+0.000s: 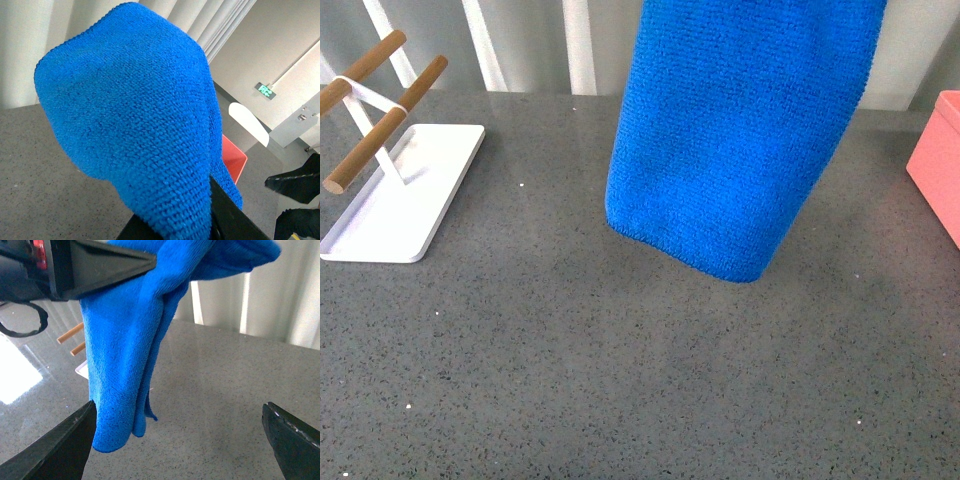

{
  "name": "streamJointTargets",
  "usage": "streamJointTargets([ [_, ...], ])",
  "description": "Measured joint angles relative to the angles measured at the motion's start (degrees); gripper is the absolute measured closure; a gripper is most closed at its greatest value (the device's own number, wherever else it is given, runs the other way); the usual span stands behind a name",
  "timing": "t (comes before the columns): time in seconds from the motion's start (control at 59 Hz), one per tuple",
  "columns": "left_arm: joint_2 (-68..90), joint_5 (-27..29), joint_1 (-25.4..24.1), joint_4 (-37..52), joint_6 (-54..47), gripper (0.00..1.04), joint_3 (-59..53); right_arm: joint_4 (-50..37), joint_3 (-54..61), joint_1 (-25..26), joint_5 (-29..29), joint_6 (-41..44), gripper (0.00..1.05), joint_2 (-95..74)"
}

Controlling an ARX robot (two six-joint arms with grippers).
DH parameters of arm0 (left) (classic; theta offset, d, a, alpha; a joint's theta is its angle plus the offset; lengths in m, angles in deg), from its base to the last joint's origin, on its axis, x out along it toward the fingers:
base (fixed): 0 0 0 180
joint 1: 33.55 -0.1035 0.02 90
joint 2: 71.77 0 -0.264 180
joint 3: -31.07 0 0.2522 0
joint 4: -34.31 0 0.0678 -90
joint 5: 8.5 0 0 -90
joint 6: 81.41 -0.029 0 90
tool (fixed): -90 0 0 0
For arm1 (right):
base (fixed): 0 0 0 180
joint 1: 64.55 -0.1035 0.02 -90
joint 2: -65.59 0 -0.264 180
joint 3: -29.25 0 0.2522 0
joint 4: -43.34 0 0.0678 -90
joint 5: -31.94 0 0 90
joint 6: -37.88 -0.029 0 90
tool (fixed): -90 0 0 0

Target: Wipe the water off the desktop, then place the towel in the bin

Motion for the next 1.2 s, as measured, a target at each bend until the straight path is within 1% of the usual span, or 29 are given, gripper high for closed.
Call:
streamJointTargets([
  [0.102,0.0,0.0,0.2,0.6,1.1,0.99,0.2,-4.3,0.5,-2.8,2.4,-0.8,0.07,-4.2],
  [0.237,0.1,0.0,0.3,0.9,2.3,0.99,0.4,-8.5,0.5,-5.2,4.5,-1.2,0.07,-8.8],
  [0.492,0.1,0.0,0.8,1.5,4.0,0.99,0.7,-14.3,-3.8,-8.6,3.7,-1.4,0.07,-16.3],
  [0.56,0.1,0.0,0.8,1.7,4.7,0.99,0.8,-15.8,-5.8,-9.2,2.5,-1.8,0.07,-17.7],
  [0.695,0.1,0.1,0.9,2.0,5.7,0.99,0.9,-15.9,-9.7,-10.1,2.3,-2.1,0.07,-20.6],
  [0.763,0.1,0.2,1.0,2.2,6.2,0.99,0.9,-16.1,-11.6,-10.3,3.1,-2.6,0.07,-22.7],
  [0.797,0.1,0.2,1.1,2.2,6.2,0.99,1.0,-16.1,-12.1,-10.5,3.7,-2.7,0.10,-23.2],
  [0.848,0.1,0.5,1.1,2.2,6.4,0.99,1.0,-16.2,-12.7,-10.8,4.3,-3.0,0.17,-24.1],
  [0.916,0.1,0.6,1.1,2.2,6.4,0.99,1.0,-16.6,-12.9,-11.6,4.9,-3.3,0.29,-24.6],
  [1.052,0.1,0.9,1.0,2.0,6.4,0.99,1.0,-17.7,-12.8,-13.1,5.5,-3.6,0.47,-24.4],
  [1.12,0.1,1.0,0.9,1.8,6.4,0.99,1.0,-18.1,-12.5,-13.6,5.8,-3.8,0.58,-24.2],
  [1.153,0.1,1.0,0.9,1.8,6.4,0.99,1.0,-18.2,-12.4,-13.7,5.9,-3.9,0.62,-24.1],
  [1.204,0.1,1.0,0.8,1.7,6.4,0.99,1.0,-18.4,-12.2,-13.8,5.9,-4.1,0.70,-24.1],
])
